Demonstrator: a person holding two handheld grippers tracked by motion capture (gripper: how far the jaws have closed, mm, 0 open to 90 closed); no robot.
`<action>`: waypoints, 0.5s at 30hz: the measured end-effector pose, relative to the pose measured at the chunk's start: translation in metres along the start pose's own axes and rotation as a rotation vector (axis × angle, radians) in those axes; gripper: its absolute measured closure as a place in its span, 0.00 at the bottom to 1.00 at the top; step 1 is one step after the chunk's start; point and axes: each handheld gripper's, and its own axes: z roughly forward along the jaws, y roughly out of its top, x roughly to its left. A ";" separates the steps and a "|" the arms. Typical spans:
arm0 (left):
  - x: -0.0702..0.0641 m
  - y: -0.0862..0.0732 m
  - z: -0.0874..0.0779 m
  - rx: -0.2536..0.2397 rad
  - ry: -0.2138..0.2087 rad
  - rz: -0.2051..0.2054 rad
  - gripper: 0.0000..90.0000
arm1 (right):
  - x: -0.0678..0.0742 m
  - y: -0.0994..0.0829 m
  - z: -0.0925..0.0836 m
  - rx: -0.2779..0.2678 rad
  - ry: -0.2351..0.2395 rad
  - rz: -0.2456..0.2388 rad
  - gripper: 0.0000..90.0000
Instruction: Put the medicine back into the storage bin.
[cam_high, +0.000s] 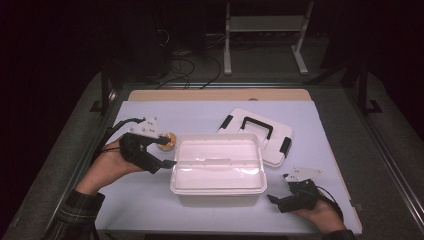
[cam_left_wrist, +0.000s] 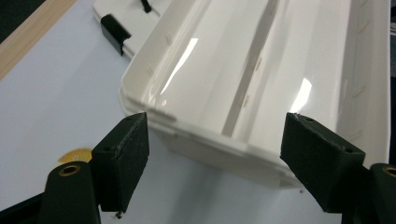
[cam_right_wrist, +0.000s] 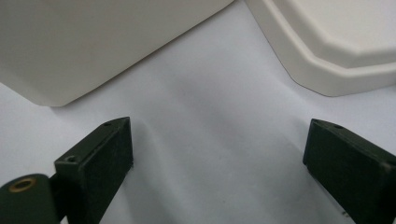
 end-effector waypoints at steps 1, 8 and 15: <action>0.000 0.004 0.001 0.001 -0.003 0.004 0.26 | 0.000 0.000 0.000 0.000 0.000 0.001 0.08; -0.002 0.033 0.015 0.060 -0.034 0.054 0.26 | 0.000 0.000 0.000 0.000 0.001 0.003 0.08; -0.004 0.059 0.031 0.094 -0.065 0.087 0.33 | 0.000 0.000 0.000 0.000 0.002 0.003 0.08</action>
